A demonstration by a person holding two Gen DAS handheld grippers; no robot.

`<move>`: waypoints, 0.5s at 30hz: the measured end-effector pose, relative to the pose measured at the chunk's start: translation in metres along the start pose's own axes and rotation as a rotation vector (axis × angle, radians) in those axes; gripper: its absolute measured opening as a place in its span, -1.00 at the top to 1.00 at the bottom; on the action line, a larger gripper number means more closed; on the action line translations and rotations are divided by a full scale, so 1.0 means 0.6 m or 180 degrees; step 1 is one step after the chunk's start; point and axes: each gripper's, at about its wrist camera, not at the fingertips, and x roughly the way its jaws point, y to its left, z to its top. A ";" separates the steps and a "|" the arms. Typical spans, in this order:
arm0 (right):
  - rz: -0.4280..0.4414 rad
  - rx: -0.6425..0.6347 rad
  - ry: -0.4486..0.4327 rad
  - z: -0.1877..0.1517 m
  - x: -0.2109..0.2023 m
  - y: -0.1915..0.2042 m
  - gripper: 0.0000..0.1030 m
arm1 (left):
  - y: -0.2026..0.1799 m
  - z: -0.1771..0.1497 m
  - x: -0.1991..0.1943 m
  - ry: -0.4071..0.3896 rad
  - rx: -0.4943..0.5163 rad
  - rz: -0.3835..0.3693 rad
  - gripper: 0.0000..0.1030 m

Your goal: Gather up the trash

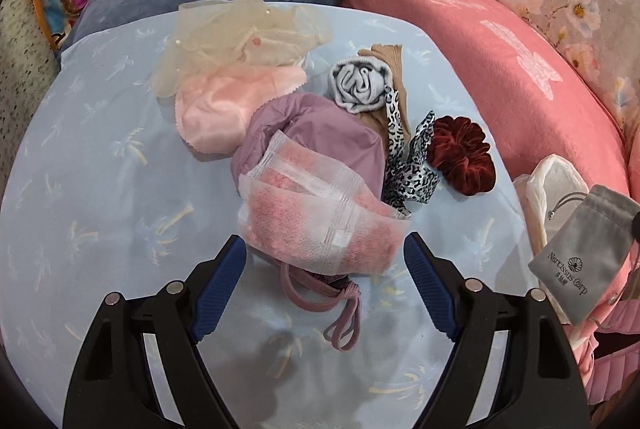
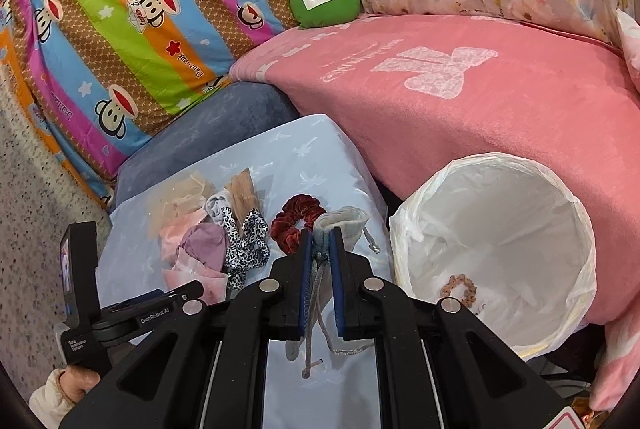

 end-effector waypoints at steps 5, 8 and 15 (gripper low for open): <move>-0.0021 0.0003 0.0047 -0.005 0.007 -0.002 0.83 | -0.002 0.004 0.018 0.0045 0.0048 0.0031 -0.09; -0.0029 0.0002 0.0072 -0.006 0.010 -0.002 0.83 | 0.002 0.005 0.018 0.0082 0.0041 -0.0032 0.32; 0.0000 -0.0033 0.0077 -0.005 0.014 0.007 0.83 | -0.001 0.008 -0.016 -0.0017 0.0118 -0.0162 0.73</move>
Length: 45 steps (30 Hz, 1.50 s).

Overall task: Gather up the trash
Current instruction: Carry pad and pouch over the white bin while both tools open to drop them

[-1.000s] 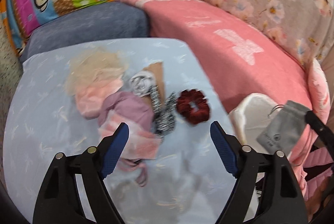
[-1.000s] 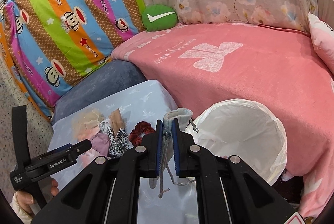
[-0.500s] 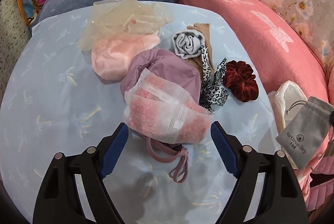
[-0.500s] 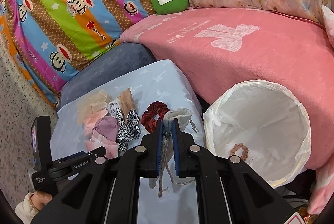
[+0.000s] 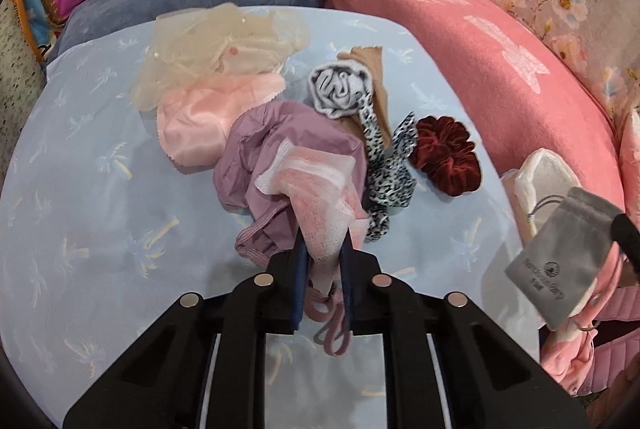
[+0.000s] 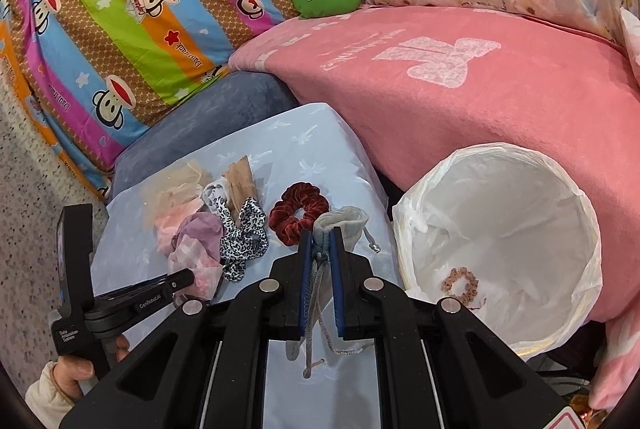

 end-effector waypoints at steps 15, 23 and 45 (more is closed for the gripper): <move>-0.0013 0.0058 -0.0279 0.021 -0.058 -0.018 0.83 | -0.106 0.041 -0.087 -0.0409 0.0344 -0.0441 0.77; -0.0190 0.0186 -0.0450 0.036 -0.096 -0.073 0.83 | -0.207 0.050 -0.090 -0.0442 0.0702 -0.0726 0.77; -0.0691 0.0623 -0.0642 0.041 -0.148 -0.236 0.83 | -0.405 0.035 -0.049 -0.0249 0.1363 -0.1213 0.21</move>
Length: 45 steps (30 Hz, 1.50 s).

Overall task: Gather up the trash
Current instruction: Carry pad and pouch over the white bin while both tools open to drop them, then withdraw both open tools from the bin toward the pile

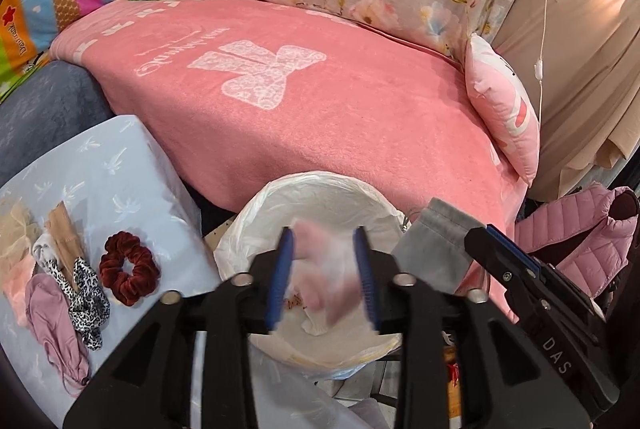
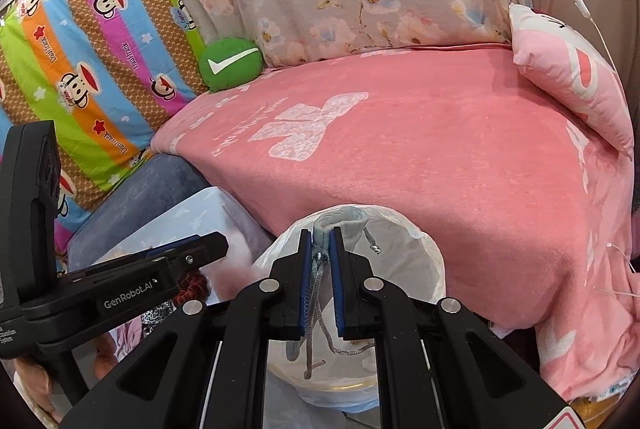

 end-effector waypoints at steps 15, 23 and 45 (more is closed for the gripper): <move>0.0017 -0.0104 0.0001 0.015 0.028 0.022 0.69 | 0.023 0.002 -0.015 -0.0179 -0.0081 0.0283 -0.22; 0.0016 -0.0177 0.0062 0.008 0.029 0.041 0.64 | 0.045 -0.009 -0.021 -0.0219 -0.0179 0.0389 -0.22; 0.0087 -0.0332 0.0110 -0.022 0.009 0.099 0.39 | 0.105 -0.042 -0.070 -0.0352 -0.0405 0.0709 -0.22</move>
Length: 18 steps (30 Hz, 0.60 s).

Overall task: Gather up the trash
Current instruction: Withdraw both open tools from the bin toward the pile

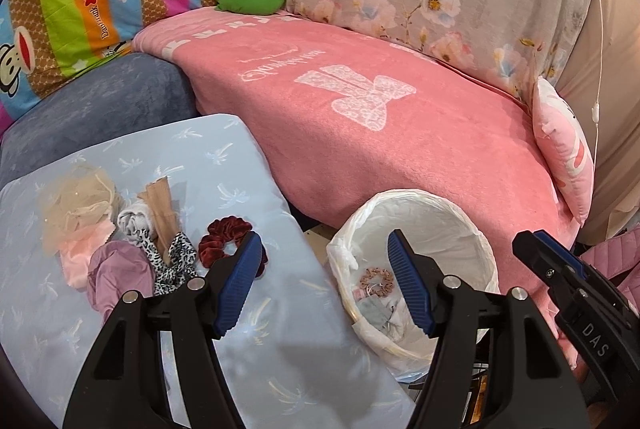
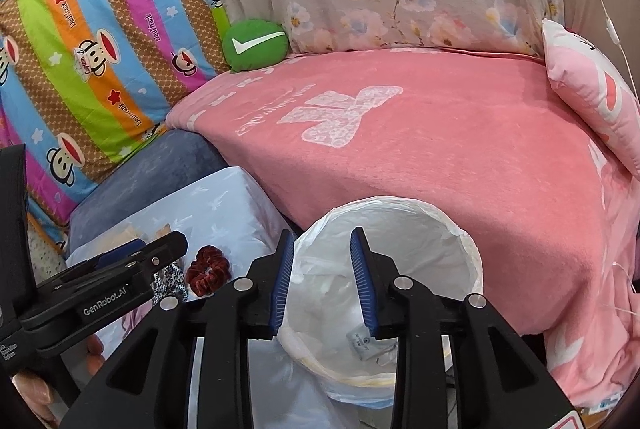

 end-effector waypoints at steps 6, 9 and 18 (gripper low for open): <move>0.0011 -0.0048 -0.0008 0.001 0.000 0.017 0.32 | 0.018 -0.005 -0.010 -0.0031 -0.0029 0.0042 -0.22; 0.0029 -0.0067 -0.0011 0.000 0.000 0.025 0.32 | 0.028 -0.009 -0.013 -0.0026 -0.0061 0.0075 -0.22; 0.0154 -0.0190 0.0065 -0.014 0.012 0.067 0.26 | 0.085 -0.030 -0.030 -0.0020 -0.0228 0.0274 -0.43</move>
